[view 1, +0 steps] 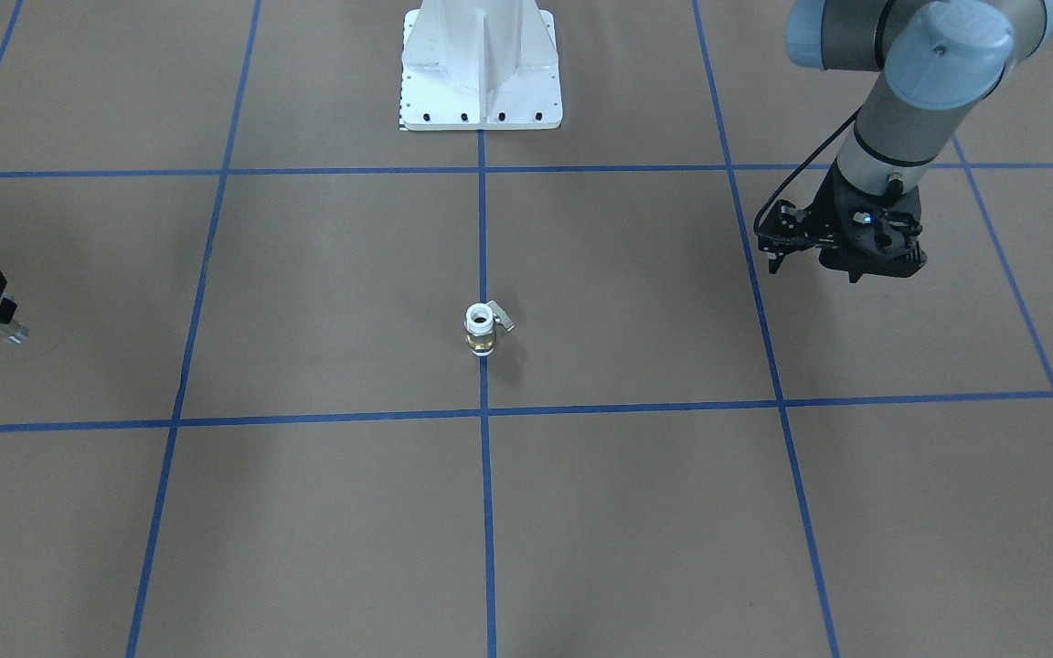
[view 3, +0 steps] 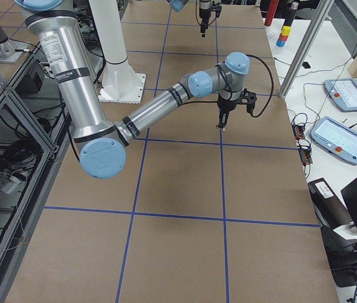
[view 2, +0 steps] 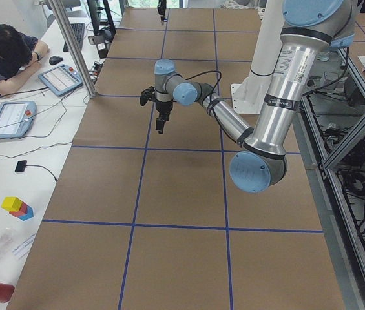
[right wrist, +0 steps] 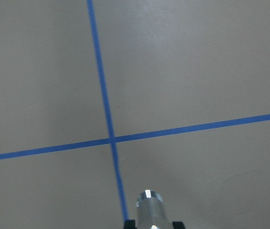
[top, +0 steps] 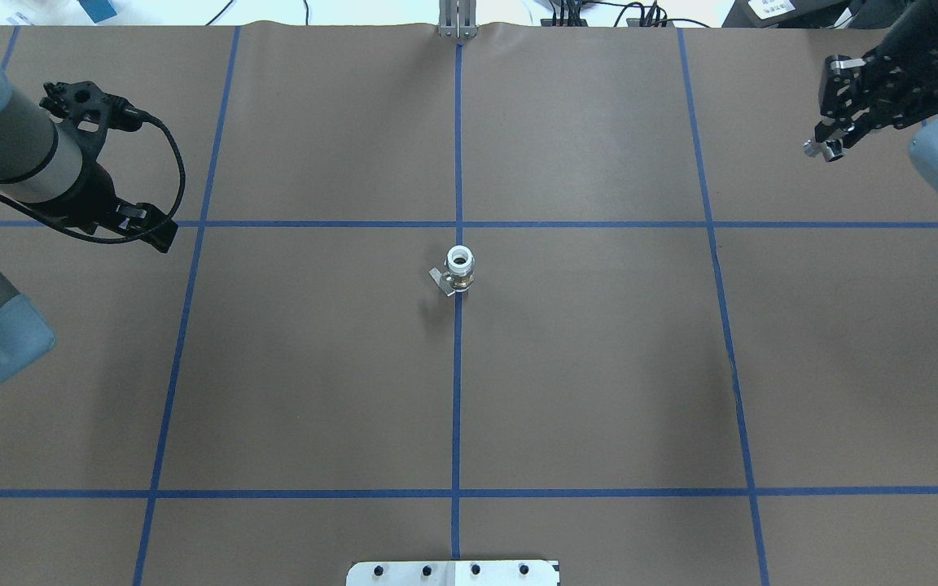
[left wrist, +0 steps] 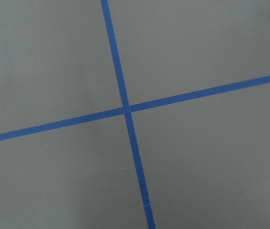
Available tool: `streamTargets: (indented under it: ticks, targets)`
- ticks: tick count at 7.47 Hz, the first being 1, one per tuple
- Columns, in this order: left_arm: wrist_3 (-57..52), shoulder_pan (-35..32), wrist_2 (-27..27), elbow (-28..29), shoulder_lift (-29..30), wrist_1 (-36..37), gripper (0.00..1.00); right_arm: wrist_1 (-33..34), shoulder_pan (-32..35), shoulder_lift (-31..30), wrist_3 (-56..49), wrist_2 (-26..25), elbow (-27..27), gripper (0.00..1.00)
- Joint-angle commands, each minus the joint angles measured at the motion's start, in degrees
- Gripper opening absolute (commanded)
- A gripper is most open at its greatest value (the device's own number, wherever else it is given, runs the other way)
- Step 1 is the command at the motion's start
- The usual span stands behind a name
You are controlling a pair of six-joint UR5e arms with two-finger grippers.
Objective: Assemble PPR valve and pipe with both arms
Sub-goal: 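Lift the valve with the right gripper and carry it above the fitting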
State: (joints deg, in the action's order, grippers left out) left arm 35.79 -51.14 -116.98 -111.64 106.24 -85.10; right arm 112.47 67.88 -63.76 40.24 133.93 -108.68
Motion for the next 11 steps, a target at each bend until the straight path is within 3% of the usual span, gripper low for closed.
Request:
streamTargets:
  ticks: [1,4,6,8,10,11]
  targets:
    - [-2.55,-0.63,-0.09,-0.07,-1.81,-0.68,1.00,2.84,-5.01,6.78,9.55,-0.33,-2.15,0.00]
    - [-8.00,-4.57,-0.18,-0.07,-4.89,-2.17,1.00,2.66,-14.95,15.66,23.36,-5.59,-0.31,0.00]
    - [-13.09,-7.12,-0.26,0.63,-5.95,-2.18,1.00,2.66,-19.34,19.20,27.16,-8.49,1.80,0.00]
    - [-15.56,-7.83,-0.26,1.59,-6.21,-2.26,1.00,2.49,-25.14,21.91,29.01,-14.89,3.46,0.00]
    - [-18.12,-9.76,-4.01,2.30,-7.62,-2.35,1.00,-7.04,-28.31,23.94,33.55,-17.37,10.12,0.00]
    - [-18.82,-10.64,-4.22,2.48,-7.88,-2.35,1.00,-7.96,-29.29,26.82,33.76,-18.69,14.33,0.00]
